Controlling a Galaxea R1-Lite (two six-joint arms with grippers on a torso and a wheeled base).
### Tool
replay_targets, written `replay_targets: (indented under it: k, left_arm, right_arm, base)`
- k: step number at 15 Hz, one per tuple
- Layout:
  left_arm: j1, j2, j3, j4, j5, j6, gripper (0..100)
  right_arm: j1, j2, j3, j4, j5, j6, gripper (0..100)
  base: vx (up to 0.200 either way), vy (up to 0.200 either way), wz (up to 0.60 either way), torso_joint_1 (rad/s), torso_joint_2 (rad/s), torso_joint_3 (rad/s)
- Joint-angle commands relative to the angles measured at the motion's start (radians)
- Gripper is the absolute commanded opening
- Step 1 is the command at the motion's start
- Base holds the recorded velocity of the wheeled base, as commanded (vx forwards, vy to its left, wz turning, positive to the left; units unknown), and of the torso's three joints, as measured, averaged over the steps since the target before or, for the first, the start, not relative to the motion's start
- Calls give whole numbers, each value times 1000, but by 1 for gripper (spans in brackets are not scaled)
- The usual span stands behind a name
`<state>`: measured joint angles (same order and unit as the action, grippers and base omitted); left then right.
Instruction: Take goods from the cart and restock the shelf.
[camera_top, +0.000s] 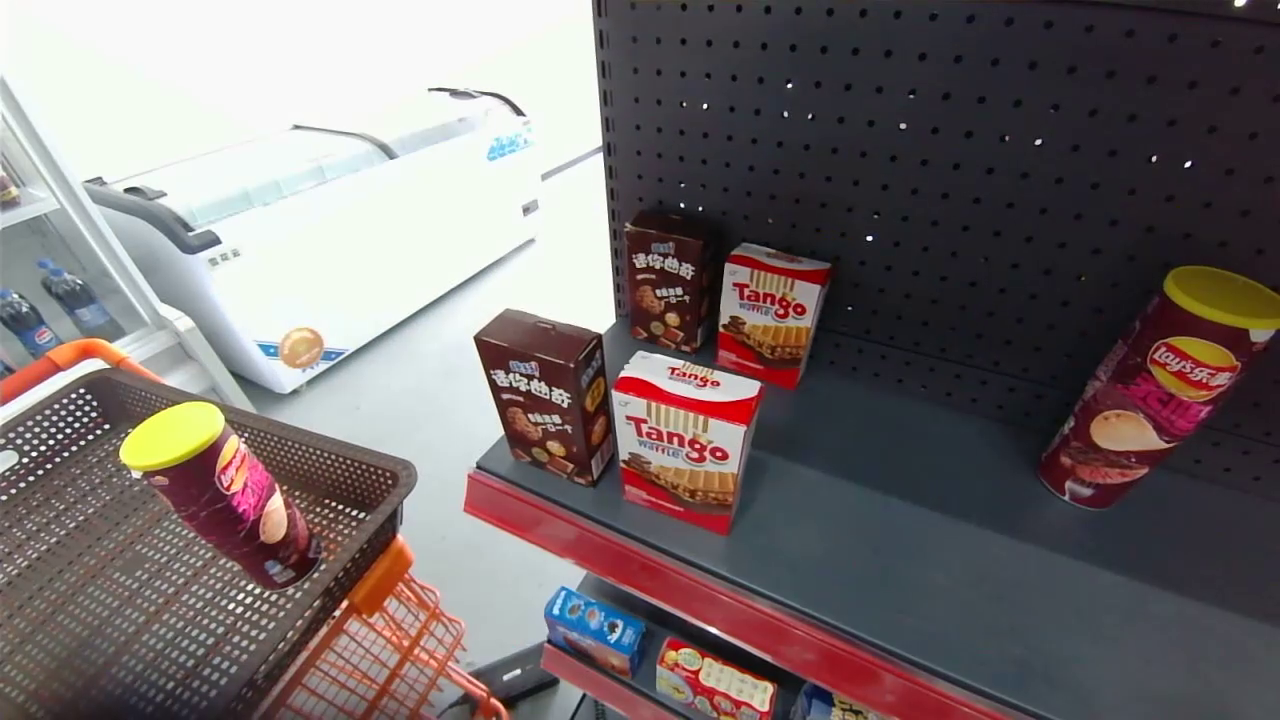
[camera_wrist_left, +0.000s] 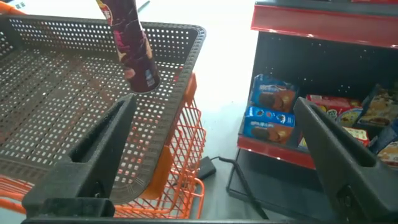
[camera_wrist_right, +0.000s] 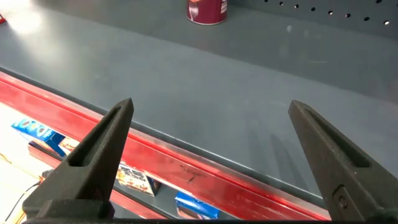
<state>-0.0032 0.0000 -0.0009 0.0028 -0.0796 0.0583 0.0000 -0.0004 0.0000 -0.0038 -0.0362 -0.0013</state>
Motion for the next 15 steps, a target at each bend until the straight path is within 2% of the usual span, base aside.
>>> replay_targets:
  k: [1,2,3,4,6,7,9,10,11,12,13,15]
  left_arm:
    - [3,3,-45,6,55,2,100]
    - [2,80,-179,36,136,8,100]
    - [3,138,-226,66,170,8,100]
    - [-6,285,-355,106,267,-3,100]
    - [-40,388,-381,111,311,-9,100]
    - [3,437,-380,117,313,-11,100]
    - [155,577,-381,115,302,-25,100]
    - [256,669,-393,111,273,-23,100]
    - [287,712,-393,102,247,-23,100]
    - [384,844,-393,39,149,-23,100]
    - [411,920,-384,-46,110,-25,100]
    - [400,1048,-367,-190,101,-25,100]
  right_arm:
    - [0,0,0,-1,-1,0,100]
    - [0,0,0,-1,1,0,100]
    - [0,0,0,-1,1,0,100]
    - [0,0,0,-1,1,-2,100]
    - [0,0,0,-1,1,0,100]
    - [0,0,0,-1,-1,-2,100]
    - [0,0,0,-1,1,0,100]
    - [0,0,0,-1,1,0,100]
    - [0,0,0,-1,1,0,100]
    - [0,0,0,-1,1,0,100]
    - [0,0,0,-1,1,-2,100]
    - [0,0,0,-1,1,0,100]
  base:
    - [0,0,0,0,0,0]
    - [0,0,0,0,0,0]
    - [0,0,0,0,0,0]
    - [0,0,0,0,0,0]
    - [0,0,0,0,0,0]
    - [0,0,0,0,0,0]
    - [0,0,0,0,0,0]
    - [0,0,0,0,0,0]
    - [0,0,0,0,0,0]
    - [0,0,0,0,0,0]
    - [0,0,0,0,0,0]
    - [0,0,0,0,0,0]
